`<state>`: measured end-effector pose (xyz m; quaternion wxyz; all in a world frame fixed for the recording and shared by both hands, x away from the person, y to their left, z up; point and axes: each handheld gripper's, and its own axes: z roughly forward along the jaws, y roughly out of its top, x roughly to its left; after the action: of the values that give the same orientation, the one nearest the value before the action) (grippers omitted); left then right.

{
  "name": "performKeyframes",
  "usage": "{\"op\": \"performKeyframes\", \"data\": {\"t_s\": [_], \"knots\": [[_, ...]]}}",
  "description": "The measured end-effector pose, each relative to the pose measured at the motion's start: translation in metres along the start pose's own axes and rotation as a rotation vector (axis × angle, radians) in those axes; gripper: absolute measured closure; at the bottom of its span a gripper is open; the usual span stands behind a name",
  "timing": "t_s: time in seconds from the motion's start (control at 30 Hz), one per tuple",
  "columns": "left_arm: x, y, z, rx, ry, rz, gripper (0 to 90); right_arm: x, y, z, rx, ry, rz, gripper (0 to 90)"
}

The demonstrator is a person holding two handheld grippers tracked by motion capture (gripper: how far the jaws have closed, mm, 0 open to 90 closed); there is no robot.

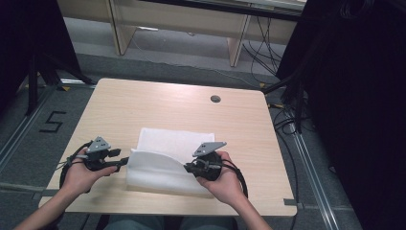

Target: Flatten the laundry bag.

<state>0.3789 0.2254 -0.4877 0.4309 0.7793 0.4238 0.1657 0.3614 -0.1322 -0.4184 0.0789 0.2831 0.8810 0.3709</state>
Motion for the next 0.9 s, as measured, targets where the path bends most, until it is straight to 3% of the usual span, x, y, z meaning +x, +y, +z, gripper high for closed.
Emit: {"op": "performKeyframes", "data": {"t_s": [0.3, 0.43, 0.47, 0.7, 0.73, 0.77, 0.8, 0.9], "knots": [[0.000, 0.000, 0.001, 0.000, -0.005, 0.003, 46.9, 0.004, -0.007, 0.000, 0.015, 0.020, 0.006, 89.2], [0.000, 0.000, 0.000, 0.003, -0.007, 0.006, 46.9, 0.008, -0.012, 0.000, 0.048, 0.023, 0.011, 88.9], [0.001, 0.000, -0.001, 0.018, -0.009, 0.022, 46.9, 0.009, -0.014, 0.001, 0.054, 0.039, 0.002, 88.8], [0.000, 0.000, 0.000, 0.015, -0.015, 0.022, 46.9, 0.018, -0.022, 0.004, 0.063, 0.056, 0.026, 88.3], [-0.001, 0.000, 0.001, 0.001, -0.016, 0.007, 46.9, 0.018, -0.022, 0.004, 0.063, 0.056, 0.026, 88.3], [-0.001, 0.000, 0.001, -0.003, -0.017, 0.005, 46.8, 0.017, -0.022, 0.004, 0.078, 0.072, 0.000, 88.1], [-0.002, 0.000, 0.001, -0.002, -0.017, 0.005, 46.9, 0.019, -0.024, 0.005, 0.075, 0.061, 0.029, 88.0], [-0.001, 0.000, 0.001, 0.001, -0.018, 0.010, 46.8, 0.020, -0.026, 0.005, 0.090, 0.071, 0.015, 88.0]]}}
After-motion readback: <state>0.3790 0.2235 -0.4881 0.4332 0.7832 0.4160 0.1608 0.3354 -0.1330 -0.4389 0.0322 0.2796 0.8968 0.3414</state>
